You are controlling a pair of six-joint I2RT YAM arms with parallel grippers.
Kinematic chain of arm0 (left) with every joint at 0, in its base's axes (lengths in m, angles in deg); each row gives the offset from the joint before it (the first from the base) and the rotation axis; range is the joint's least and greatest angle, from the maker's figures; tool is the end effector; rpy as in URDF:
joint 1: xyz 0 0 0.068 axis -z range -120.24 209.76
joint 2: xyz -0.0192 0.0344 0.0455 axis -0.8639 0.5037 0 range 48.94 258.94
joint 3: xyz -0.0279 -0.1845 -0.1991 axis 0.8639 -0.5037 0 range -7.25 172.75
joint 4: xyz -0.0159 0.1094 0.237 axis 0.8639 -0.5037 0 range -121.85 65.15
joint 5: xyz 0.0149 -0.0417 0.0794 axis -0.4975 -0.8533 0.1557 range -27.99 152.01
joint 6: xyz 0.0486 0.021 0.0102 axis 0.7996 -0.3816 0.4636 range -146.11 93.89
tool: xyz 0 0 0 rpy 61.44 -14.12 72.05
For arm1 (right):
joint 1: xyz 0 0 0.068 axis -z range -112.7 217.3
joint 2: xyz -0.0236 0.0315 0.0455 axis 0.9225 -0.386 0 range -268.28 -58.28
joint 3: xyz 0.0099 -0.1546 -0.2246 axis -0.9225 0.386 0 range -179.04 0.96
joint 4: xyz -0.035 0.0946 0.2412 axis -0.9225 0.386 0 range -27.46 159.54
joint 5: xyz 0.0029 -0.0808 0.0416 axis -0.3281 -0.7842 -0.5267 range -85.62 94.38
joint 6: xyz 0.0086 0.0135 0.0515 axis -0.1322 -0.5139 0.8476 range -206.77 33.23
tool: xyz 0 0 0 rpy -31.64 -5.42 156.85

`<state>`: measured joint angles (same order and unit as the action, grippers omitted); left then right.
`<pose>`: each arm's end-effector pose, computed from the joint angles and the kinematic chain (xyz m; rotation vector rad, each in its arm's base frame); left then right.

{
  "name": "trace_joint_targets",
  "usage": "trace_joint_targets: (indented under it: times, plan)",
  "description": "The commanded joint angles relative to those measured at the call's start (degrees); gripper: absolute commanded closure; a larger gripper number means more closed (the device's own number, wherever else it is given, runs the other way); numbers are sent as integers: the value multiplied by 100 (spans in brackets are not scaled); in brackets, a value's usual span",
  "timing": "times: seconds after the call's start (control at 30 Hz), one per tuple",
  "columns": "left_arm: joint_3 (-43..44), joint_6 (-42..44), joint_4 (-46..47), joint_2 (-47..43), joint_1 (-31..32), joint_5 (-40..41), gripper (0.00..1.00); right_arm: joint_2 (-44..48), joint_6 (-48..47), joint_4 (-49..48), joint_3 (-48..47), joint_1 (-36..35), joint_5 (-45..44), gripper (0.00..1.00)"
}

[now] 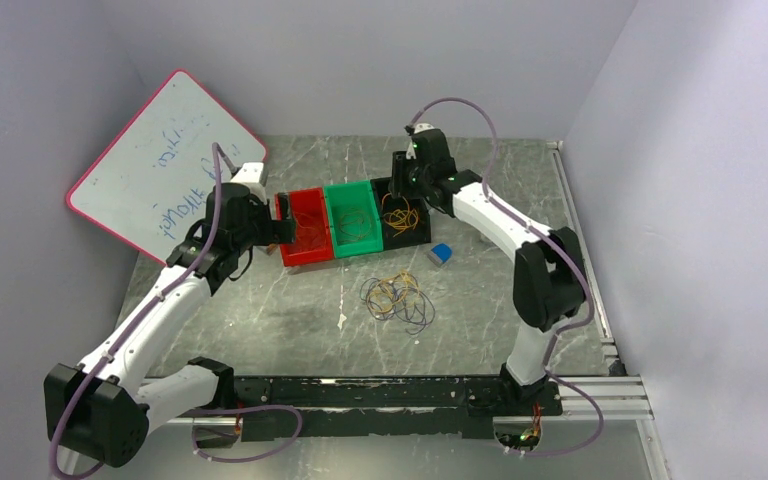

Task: Untangle the cables

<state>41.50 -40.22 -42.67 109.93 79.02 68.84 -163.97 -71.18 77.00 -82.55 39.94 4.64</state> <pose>0.2269 -0.0747 0.2964 0.0221 2.0993 -0.2275 0.3807 0.1972 0.2653 -0.2324 2.2306 0.4173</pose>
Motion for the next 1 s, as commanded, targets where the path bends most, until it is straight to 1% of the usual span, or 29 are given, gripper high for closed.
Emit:
trace_joint_targets:
  times: [0.0, 0.23, 0.33, 0.4, 0.47, 0.53, 0.63, 0.73, 0.87, 0.97]
  plan:
    - [-26, 125, 252, 63, -37, -541, 0, 693, 99, -14, 372, -7, -57, 54]
    - [-161, -177, 700, 126, -39, -1485, 0, 1835, 90, 357, 1271, -6, 144, 54]
    - [-70, -330, 726, 306, -22, -1887, 4, 2337, 222, 583, 1732, -6, 295, 54]
    - [-104, -404, 859, 386, 120, -2019, 2, 2630, 353, 702, 2050, -14, 486, 54]
    - [-128, -475, 903, 463, 458, -1812, 2, 2867, 538, 707, 2398, -54, 682, 54]
    - [-153, -594, 903, 560, 868, -1433, 2, 3077, 695, 620, 2804, -259, 770, 53]
    - [-371, -914, 1145, 716, 1376, -1228, 2, 3249, 735, 537, 3173, -521, 663, 49]
    - [-449, -1079, 1363, 1005, 1908, -1022, 1, 3242, 664, 579, 3323, -721, 547, 48]
    - [-518, -1315, 1657, 1412, 2297, -755, 2, 3206, 627, 759, 3329, -856, 318, 52]
    - [-528, -1437, 1810, 1705, 2447, -689, 3, 3195, 799, 929, 3306, -885, 208, 57]
